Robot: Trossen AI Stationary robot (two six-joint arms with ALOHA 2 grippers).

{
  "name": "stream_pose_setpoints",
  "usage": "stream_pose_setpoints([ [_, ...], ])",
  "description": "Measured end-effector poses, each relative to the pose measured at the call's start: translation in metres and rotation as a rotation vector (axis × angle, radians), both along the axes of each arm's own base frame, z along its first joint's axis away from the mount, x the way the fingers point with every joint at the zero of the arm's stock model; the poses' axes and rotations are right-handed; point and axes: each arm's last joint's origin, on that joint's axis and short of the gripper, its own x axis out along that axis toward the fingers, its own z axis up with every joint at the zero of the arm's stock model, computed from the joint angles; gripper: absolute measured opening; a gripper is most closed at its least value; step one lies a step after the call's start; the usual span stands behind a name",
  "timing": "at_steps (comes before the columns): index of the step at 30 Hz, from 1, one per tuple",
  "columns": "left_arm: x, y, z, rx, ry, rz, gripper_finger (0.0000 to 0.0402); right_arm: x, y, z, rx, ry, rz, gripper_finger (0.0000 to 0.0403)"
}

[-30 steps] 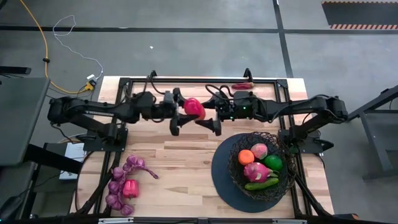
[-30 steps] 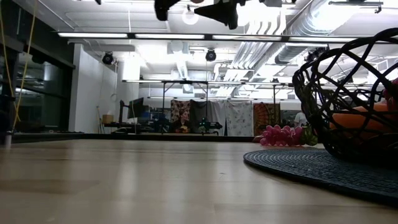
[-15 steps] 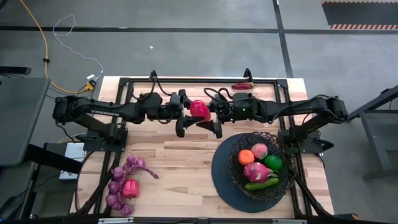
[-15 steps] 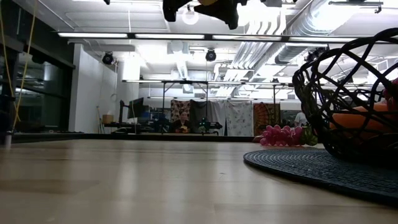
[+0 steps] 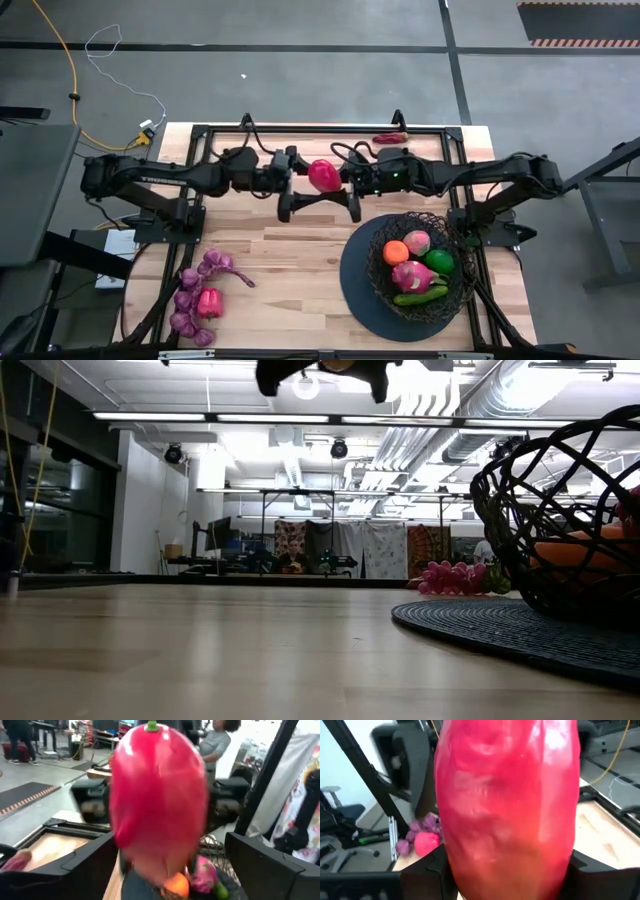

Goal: Build produce basket
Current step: Put the orange mango into the basket

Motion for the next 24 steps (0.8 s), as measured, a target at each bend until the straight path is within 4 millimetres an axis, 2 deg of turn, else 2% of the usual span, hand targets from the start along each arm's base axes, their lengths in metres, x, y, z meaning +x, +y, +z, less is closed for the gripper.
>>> stream_pose_setpoints([
  [6,-0.045,0.006,0.031,0.062,-0.03,0.07,0.0359,-0.037,-0.009,0.021,-0.025,0.05,-0.052,0.0219],
  [10,-0.078,0.003,0.052,0.08,-0.089,0.141,0.036,-0.063,-0.009,0.034,-0.03,0.033,-0.082,0.0205],
  [12,-0.09,-0.001,0.056,0.079,-0.101,0.166,0.036,-0.075,-0.008,0.033,-0.027,0.019,-0.093,0.0194],
  [15,-0.101,-0.008,0.053,0.077,-0.127,0.181,0.036,-0.092,-0.005,0.025,0.002,0.004,-0.122,0.0193],
  [18,-0.106,-0.014,0.041,0.071,-0.123,0.215,0.036,-0.106,-0.002,0.014,0.051,-0.042,-0.159,0.0198],
  [21,-0.108,-0.018,0.032,0.068,-0.132,0.232,0.036,-0.115,0.001,0.008,0.087,-0.112,-0.173,0.021],
  [24,-0.109,-0.019,0.035,0.072,-0.158,0.229,0.036,-0.12,0.001,0.007,0.089,-0.144,-0.175,0.0208],
])
